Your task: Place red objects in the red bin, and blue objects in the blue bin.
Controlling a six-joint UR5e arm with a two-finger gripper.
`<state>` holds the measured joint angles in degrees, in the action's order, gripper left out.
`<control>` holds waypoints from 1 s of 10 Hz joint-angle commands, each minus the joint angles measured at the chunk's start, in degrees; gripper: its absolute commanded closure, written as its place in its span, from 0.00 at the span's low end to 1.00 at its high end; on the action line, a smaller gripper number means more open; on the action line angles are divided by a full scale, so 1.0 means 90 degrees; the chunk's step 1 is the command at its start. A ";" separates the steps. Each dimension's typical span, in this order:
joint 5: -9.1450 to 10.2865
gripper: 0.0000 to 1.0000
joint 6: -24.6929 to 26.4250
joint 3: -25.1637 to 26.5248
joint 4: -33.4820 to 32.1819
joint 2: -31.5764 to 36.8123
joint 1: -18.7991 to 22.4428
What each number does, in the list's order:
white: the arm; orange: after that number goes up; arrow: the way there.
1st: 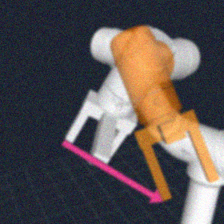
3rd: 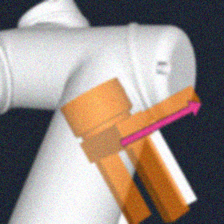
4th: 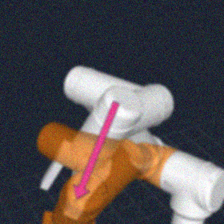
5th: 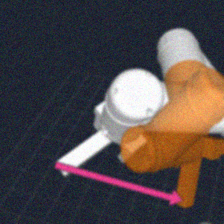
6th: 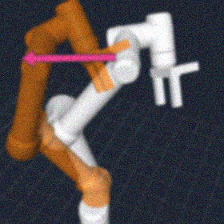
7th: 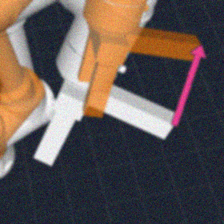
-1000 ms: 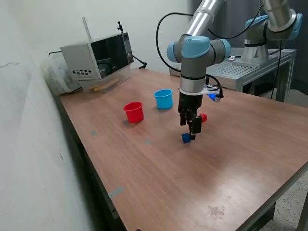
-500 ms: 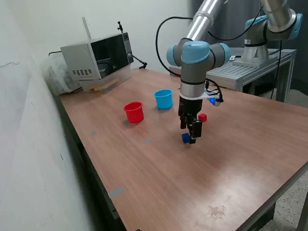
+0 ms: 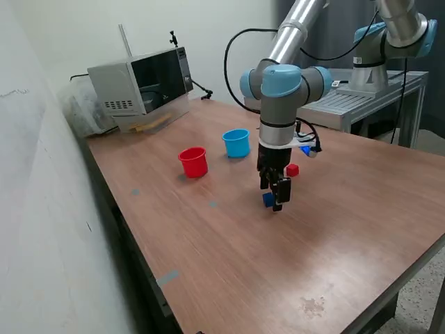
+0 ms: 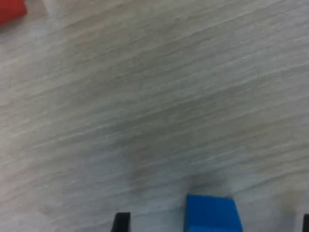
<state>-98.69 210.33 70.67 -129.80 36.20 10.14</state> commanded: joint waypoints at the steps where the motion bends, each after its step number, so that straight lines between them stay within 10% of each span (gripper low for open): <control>1: -0.0002 0.00 -0.0010 -0.0068 0.0009 -0.0019 -0.0013; 10: -0.0099 0.00 -0.0196 0.0049 0.0028 0.0127 -0.0023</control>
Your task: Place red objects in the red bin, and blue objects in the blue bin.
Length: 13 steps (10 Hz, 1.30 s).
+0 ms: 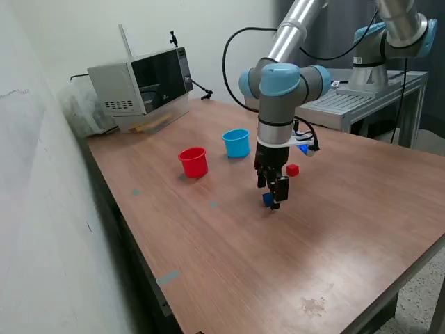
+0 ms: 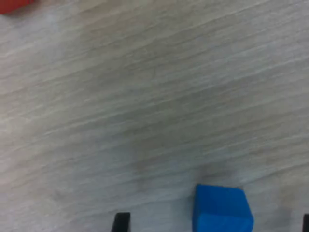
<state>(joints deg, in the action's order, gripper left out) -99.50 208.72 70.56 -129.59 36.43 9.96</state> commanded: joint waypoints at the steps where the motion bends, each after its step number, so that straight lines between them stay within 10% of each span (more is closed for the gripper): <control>1: -0.0009 0.00 -0.0017 0.0070 0.0004 0.0102 -0.0003; 5: -0.0009 0.00 -0.0017 0.0168 0.0004 0.0122 0.0016; 6: -0.0009 1.00 -0.0017 0.0168 0.0004 0.0122 0.0016; 13: 0.0001 1.00 -0.0017 0.0207 -0.0035 0.0122 0.0026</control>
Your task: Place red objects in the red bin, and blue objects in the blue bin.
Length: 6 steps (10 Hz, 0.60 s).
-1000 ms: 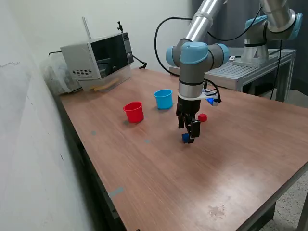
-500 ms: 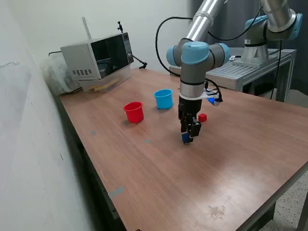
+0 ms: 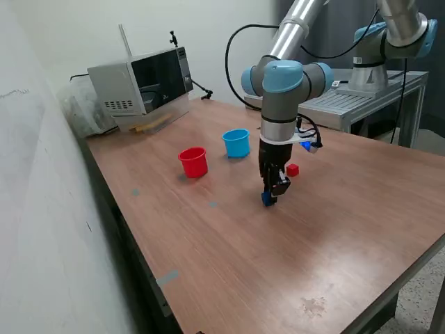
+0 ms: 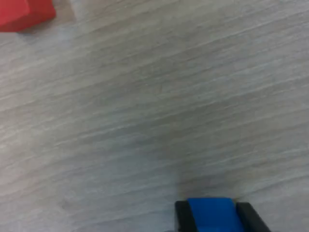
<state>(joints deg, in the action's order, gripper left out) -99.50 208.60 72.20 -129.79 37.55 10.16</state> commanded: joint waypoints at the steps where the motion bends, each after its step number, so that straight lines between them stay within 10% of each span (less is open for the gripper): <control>1: 0.0001 1.00 -0.0004 0.0063 -0.0013 0.0046 0.0004; 6: -0.0057 1.00 -0.0276 0.1563 -0.0130 0.1692 -0.0472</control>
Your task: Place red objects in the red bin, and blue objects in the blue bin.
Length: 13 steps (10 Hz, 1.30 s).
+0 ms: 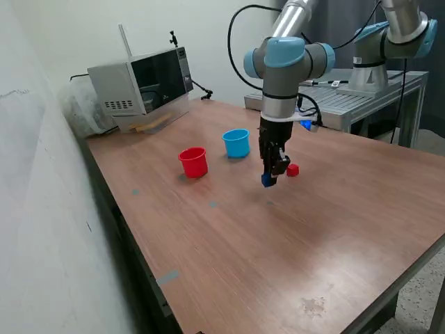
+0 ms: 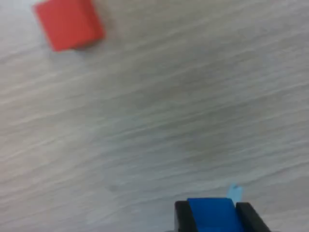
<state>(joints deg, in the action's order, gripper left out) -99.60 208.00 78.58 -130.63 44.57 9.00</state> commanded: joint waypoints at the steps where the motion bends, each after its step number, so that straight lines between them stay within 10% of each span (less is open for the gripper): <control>1: -0.0288 1.00 -0.0297 0.1129 -0.0037 0.1255 -0.0559; 5: -0.0690 1.00 -0.0581 0.1824 -0.0007 0.1776 -0.1526; 13: -0.0720 1.00 -0.0621 0.2196 0.0041 0.1991 -0.2153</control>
<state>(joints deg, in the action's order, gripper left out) -106.05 202.48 97.78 -130.36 62.29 -9.28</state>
